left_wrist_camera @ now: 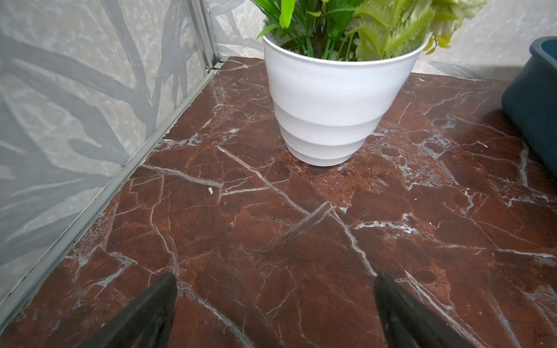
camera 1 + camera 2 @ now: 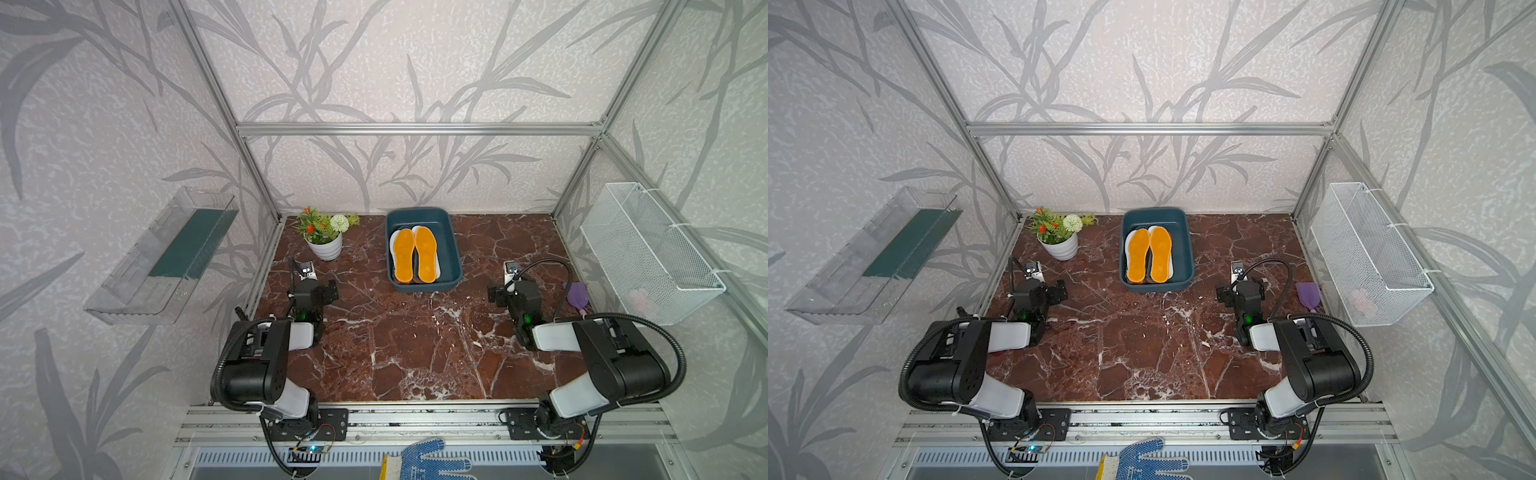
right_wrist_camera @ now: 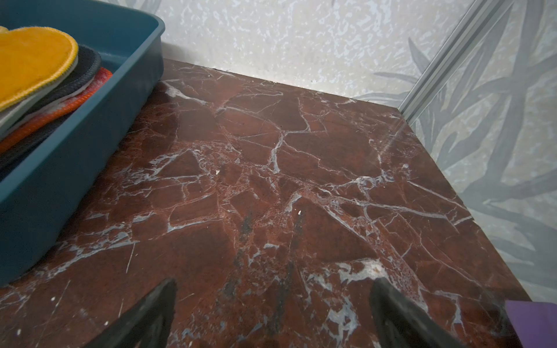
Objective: Put the insoles into the storage box
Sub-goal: Reset both arms
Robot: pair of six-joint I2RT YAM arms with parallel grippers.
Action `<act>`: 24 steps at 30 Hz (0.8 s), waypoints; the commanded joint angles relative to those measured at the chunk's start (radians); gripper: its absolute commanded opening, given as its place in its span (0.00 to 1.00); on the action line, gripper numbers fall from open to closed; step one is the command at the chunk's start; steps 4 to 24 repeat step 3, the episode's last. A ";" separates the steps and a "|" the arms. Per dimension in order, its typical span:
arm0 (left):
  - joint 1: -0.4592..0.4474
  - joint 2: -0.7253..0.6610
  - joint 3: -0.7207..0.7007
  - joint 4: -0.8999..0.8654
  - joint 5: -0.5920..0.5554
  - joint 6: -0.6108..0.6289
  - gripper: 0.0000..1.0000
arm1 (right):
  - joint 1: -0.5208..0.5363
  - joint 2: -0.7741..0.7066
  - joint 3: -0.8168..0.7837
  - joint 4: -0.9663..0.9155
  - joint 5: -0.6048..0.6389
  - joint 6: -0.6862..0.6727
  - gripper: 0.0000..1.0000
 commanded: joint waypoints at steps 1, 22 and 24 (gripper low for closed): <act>0.005 -0.005 0.026 0.000 0.015 0.011 0.99 | -0.002 -0.015 0.004 0.000 -0.005 0.006 0.99; 0.004 -0.005 0.025 0.003 0.016 0.010 0.99 | -0.005 -0.016 0.006 -0.004 -0.008 0.008 0.99; 0.004 -0.005 0.025 0.003 0.016 0.010 0.99 | -0.005 -0.016 0.006 -0.004 -0.008 0.008 0.99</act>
